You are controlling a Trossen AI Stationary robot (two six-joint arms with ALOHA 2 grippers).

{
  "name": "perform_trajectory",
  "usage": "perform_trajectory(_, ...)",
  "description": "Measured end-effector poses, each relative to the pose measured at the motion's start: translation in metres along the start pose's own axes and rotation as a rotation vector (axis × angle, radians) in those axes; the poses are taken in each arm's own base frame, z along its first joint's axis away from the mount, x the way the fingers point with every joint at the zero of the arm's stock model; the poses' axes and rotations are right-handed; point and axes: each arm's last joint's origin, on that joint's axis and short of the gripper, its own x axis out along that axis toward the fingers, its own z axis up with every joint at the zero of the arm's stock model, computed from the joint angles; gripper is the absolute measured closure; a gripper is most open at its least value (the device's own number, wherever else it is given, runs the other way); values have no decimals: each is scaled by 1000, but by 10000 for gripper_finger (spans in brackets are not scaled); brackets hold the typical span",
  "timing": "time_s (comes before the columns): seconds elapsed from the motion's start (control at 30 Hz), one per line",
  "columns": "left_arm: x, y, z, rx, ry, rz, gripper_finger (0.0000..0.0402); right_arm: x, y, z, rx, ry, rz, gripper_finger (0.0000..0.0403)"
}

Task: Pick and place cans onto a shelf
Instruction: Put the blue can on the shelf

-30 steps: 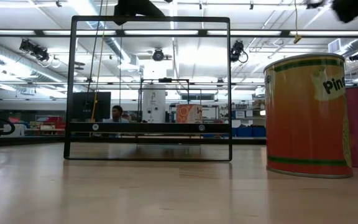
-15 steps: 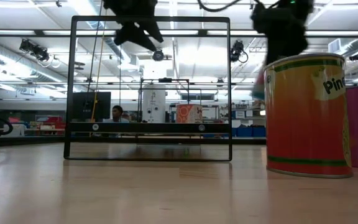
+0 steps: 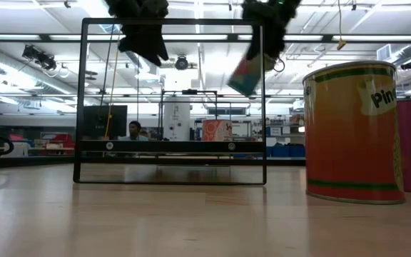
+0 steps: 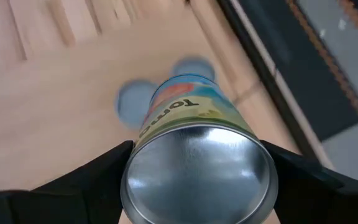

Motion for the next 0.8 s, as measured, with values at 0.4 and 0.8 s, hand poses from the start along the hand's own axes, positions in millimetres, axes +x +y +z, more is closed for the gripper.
perform_trajectory(0.4, -60, 21, -17, 59, -29, 53, 253, 42, 12, 78, -84, -95, 74, 79)
perform_trajectory(0.8, -84, 26, -23, 92, -79, 19, 260, 117, 22, 102, -112, -51, 104, 79)
